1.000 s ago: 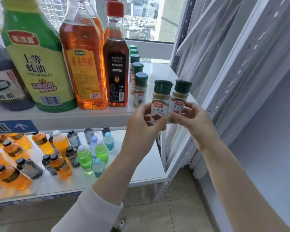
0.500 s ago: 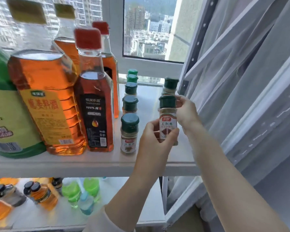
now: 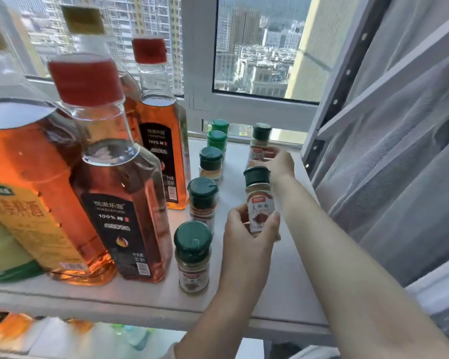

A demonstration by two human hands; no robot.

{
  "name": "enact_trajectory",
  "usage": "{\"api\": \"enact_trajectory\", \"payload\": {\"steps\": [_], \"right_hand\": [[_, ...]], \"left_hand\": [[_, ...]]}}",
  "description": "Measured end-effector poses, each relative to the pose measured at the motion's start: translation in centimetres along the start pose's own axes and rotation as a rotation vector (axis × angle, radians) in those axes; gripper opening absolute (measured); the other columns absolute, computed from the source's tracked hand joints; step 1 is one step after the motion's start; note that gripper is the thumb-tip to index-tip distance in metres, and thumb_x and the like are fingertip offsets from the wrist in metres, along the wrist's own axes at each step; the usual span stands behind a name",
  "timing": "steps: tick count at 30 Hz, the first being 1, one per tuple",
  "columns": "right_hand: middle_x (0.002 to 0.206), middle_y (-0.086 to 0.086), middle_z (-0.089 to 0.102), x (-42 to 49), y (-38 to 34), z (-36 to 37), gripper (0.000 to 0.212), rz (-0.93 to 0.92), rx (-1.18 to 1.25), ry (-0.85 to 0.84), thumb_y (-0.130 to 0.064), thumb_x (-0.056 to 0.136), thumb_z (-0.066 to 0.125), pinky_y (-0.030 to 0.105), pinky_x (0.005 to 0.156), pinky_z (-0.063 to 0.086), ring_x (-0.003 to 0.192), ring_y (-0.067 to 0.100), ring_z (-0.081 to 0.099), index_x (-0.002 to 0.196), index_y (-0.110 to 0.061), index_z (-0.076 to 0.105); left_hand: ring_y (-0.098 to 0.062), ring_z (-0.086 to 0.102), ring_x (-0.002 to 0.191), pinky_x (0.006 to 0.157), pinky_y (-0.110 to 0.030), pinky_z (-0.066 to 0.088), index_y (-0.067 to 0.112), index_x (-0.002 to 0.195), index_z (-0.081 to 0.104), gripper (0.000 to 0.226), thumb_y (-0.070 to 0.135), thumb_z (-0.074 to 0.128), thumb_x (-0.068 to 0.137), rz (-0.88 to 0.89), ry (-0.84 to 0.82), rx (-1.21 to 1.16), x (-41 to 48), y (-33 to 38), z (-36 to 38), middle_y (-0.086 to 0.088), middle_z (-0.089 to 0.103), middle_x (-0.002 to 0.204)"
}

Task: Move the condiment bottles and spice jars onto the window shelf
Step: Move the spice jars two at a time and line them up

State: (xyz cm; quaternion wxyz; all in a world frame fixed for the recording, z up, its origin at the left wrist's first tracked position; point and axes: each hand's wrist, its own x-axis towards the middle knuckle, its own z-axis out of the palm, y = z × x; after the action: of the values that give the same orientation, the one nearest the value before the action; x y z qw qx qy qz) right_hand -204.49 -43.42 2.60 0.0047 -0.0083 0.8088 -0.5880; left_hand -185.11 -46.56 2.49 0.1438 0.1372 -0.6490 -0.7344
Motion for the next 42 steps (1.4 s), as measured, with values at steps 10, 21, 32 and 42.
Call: {"api": "enact_trajectory", "payload": {"steps": [10, 21, 32, 42], "right_hand": [[0.116, 0.005, 0.066, 2.2, 0.3, 0.7, 0.053, -0.081, -0.063, -0.052, -0.007, 0.069, 0.08, 0.027, 0.091, 0.045, 0.099, 0.016, 0.061, 0.117, -0.011, 0.058], [0.126, 0.003, 0.058, 0.7, -2.2, -2.3, 0.068, -0.141, -0.049, 0.147, -0.027, 0.075, 0.077, 0.028, 0.099, 0.042, 0.113, 0.015, 0.054, 0.132, -0.008, 0.046], [0.104, 0.007, 0.066, -8.6, -5.3, -5.5, 0.05, 0.038, -0.058, -0.34, -0.032, 0.068, 0.077, 0.035, 0.078, 0.056, 0.096, 0.018, 0.063, 0.108, -0.009, 0.06], [0.093, 0.005, 0.068, -6.8, -4.6, -5.7, 0.033, -0.116, 0.024, -0.155, -0.005, 0.072, 0.076, 0.033, 0.077, 0.058, 0.088, 0.019, 0.067, 0.103, -0.004, 0.063]], "left_hand": [[0.015, 0.057, 0.067, 0.06, -0.005, 0.044, 0.021, 0.116, 0.048, 0.033, 0.026, 0.06, 0.086, -0.013, 0.041, 0.021, 1.1, -0.4, -0.3, 0.009, 0.059, 0.093], [0.018, 0.054, 0.063, 0.057, -0.001, 0.041, 0.015, 0.122, 0.045, 0.037, 0.023, 0.058, 0.088, -0.002, 0.025, 0.077, 1.5, -0.4, -0.2, 0.01, 0.055, 0.096], [-0.025, 0.058, 0.101, 0.086, -0.033, 0.05, 0.019, 0.114, 0.042, 0.03, 0.015, 0.057, 0.089, -0.013, 0.044, 0.145, 2.7, -0.5, 0.6, -0.011, 0.053, 0.118], [-0.011, 0.032, 0.133, 0.103, -0.019, 0.026, 0.013, 0.141, 0.027, 0.062, 0.018, 0.059, 0.089, 0.088, 0.046, 0.31, 2.4, -0.5, 0.7, -0.001, 0.034, 0.146]]}}
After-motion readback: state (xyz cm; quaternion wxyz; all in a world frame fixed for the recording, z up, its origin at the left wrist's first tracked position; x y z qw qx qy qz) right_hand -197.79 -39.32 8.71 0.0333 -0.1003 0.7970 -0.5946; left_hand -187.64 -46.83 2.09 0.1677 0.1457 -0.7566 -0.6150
